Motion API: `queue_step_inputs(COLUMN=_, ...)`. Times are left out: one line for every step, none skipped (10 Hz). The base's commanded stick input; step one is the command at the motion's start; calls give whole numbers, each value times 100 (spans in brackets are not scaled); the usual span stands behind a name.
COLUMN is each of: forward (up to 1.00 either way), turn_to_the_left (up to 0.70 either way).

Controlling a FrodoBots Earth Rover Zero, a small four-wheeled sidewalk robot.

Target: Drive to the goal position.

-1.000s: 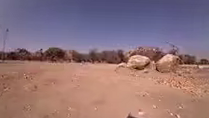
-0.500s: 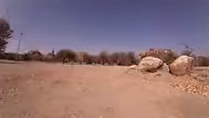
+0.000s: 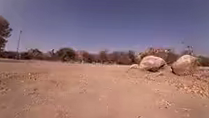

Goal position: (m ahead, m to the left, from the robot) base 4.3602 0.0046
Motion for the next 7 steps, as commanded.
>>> queue_step_inputs(forward=50, turn_to_the_left=0)
queue_step_inputs(forward=50, turn_to_the_left=0)
queue_step_inputs(forward=50, turn_to_the_left=0)
queue_step_inputs(forward=50, turn_to_the_left=0)
queue_step_inputs(forward=50, turn_to_the_left=0)
queue_step_inputs(forward=50, turn_to_the_left=0)
queue_step_inputs(forward=50, turn_to_the_left=0)
